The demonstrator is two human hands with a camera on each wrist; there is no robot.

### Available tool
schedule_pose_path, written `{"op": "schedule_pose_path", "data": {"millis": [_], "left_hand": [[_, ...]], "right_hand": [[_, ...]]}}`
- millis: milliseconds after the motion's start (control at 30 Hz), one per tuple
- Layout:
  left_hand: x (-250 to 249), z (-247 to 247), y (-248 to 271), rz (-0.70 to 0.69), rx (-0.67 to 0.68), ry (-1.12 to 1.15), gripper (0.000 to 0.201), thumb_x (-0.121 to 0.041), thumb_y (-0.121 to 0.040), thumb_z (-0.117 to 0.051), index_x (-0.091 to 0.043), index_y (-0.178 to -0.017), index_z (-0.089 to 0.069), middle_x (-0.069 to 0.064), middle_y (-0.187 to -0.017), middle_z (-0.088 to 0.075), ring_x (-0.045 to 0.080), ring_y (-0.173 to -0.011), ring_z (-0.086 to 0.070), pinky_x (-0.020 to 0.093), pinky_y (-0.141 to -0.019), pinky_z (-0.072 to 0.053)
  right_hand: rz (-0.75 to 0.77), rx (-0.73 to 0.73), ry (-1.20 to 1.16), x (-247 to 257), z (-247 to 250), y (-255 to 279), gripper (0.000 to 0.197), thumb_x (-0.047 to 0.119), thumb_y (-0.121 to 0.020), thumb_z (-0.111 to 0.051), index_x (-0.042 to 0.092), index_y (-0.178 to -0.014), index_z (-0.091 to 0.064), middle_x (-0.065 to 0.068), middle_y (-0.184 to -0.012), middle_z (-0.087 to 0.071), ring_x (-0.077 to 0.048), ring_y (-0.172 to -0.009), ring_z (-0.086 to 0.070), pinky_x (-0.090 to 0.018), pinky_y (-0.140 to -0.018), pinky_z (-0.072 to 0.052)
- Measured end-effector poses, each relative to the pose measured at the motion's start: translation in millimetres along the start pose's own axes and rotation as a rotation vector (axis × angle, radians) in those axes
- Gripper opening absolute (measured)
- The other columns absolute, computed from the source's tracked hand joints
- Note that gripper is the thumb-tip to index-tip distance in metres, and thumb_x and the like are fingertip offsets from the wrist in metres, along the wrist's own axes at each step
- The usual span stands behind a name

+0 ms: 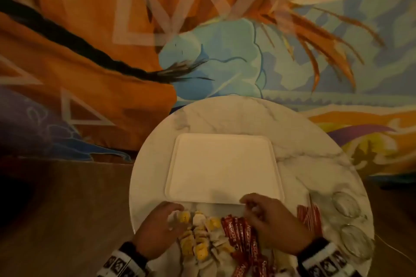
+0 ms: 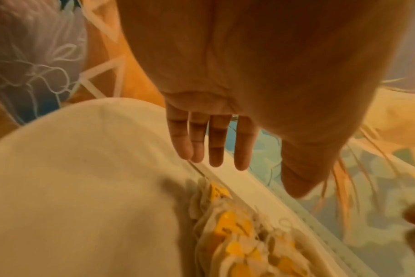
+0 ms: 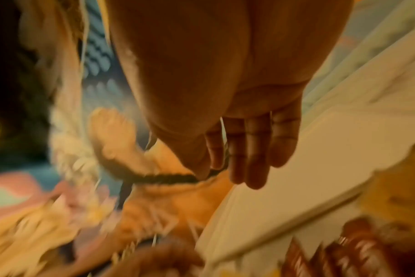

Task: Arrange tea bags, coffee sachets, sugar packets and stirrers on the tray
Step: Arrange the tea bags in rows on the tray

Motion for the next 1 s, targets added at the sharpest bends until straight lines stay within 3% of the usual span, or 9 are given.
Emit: {"op": "schedule_pose_path", "data": {"millis": [133,233,333,500,667,767,833,900,1000], "left_hand": [[-9.7,-18.9,-4.4,-0.128,0.206,-0.11,0.044,-0.062,-0.074,-0.072,-0.051,-0.112,-0.054,-0.025,-0.119,-0.052,-0.004,-0.113,-0.05,0.026,-0.1,-0.043],[-4.4,-33.6,-6.3,-0.2,0.314,-0.176,0.05,-0.065,-0.075,-0.07,-0.052,-0.12,-0.053,-0.019,-0.122,-0.052,0.005,-0.115,-0.048,0.032,-0.101,-0.041],[1.3,-41.3,-10.6,-0.167,0.364,-0.269,0.063,-0.059,-0.073,-0.069,-0.042,-0.131,-0.052,-0.011,-0.127,-0.049,0.012,-0.117,-0.044,0.035,-0.1,-0.042],[-7.0,-51.3,-19.1,-0.162,0.399,-0.309,0.08,-0.073,-0.07,-0.057,-0.033,-0.139,-0.05,-0.007,-0.131,-0.051,0.013,-0.121,-0.045,0.035,-0.104,-0.041],[-12.1,-59.7,-32.7,-0.135,0.402,-0.285,0.039,-0.056,-0.075,-0.056,-0.041,-0.11,-0.065,-0.014,-0.112,-0.066,0.009,-0.103,-0.06,0.033,-0.089,-0.051],[-10.9,-56.7,-36.7,-0.073,0.389,-0.241,0.017,-0.052,-0.077,-0.055,-0.046,-0.092,-0.061,-0.018,-0.098,-0.063,0.005,-0.091,-0.06,0.032,-0.084,-0.052],[-13.2,-52.3,-40.6,-0.056,0.33,-0.236,0.004,-0.047,-0.083,-0.058,-0.047,-0.086,-0.056,-0.017,-0.089,-0.056,0.004,-0.083,-0.055,0.025,-0.079,-0.049],[-19.8,-46.7,-44.7,-0.057,0.265,-0.22,0.006,-0.049,-0.084,-0.058,-0.043,-0.086,-0.058,-0.017,-0.086,-0.054,0.002,-0.081,-0.054,0.013,-0.073,-0.04],[-28.6,-42.6,-48.6,-0.051,0.212,-0.197,0.02,-0.053,-0.08,-0.053,-0.035,-0.086,-0.062,-0.014,-0.087,-0.056,0.001,-0.082,-0.054,0.014,-0.074,-0.039]], "right_hand": [[0.102,0.286,0.35,21.8,-65.0,-19.8,0.043,0.05,-0.09,-0.058,0.038,-0.131,-0.054,0.014,-0.125,-0.06,-0.007,-0.113,-0.057,-0.034,-0.1,-0.048],[0.113,0.459,0.527,14.8,-95.1,-29.2,0.063,0.05,-0.086,-0.065,0.033,-0.143,-0.046,0.002,-0.139,-0.05,-0.022,-0.126,-0.047,-0.039,-0.105,-0.042],[0.118,0.507,0.68,9.7,-109.6,-34.0,0.068,0.039,-0.087,-0.068,0.028,-0.148,-0.04,-0.004,-0.144,-0.045,-0.03,-0.128,-0.044,-0.041,-0.104,-0.039],[0.144,0.428,0.675,7.4,-112.8,-46.3,0.049,0.033,-0.095,-0.055,0.036,-0.143,-0.048,-0.006,-0.131,-0.058,-0.033,-0.116,-0.056,-0.04,-0.095,-0.044],[0.103,0.332,0.523,-1.8,-103.8,-55.0,0.033,0.036,-0.098,-0.05,0.033,-0.128,-0.063,-0.002,-0.121,-0.067,-0.025,-0.112,-0.062,-0.036,-0.093,-0.049],[0.107,0.248,0.41,-7.1,-88.1,-61.1,0.03,0.027,-0.094,-0.057,0.03,-0.123,-0.067,0.003,-0.12,-0.068,-0.018,-0.111,-0.061,-0.033,-0.093,-0.048],[0.106,0.179,0.322,-11.2,-74.7,-65.3,0.025,0.033,-0.092,-0.06,0.032,-0.116,-0.069,0.012,-0.115,-0.069,-0.009,-0.105,-0.062,-0.03,-0.092,-0.05],[0.115,0.117,0.21,-12.7,-63.0,-68.4,0.019,0.037,-0.091,-0.063,0.033,-0.109,-0.071,0.017,-0.107,-0.07,0.0,-0.097,-0.061,-0.024,-0.088,-0.05],[0.141,0.08,0.064,-10.0,-49.7,-69.3,0.013,0.032,-0.092,-0.067,0.03,-0.104,-0.073,0.016,-0.102,-0.071,0.003,-0.092,-0.061,-0.015,-0.082,-0.048]]}}
Point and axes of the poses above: each hand's wrist, its own y-axis away from the middle knuckle, its own z-axis out of the back of the hand, x = y × z, the point moved 6 cm from there along -y, towards the middle knuckle
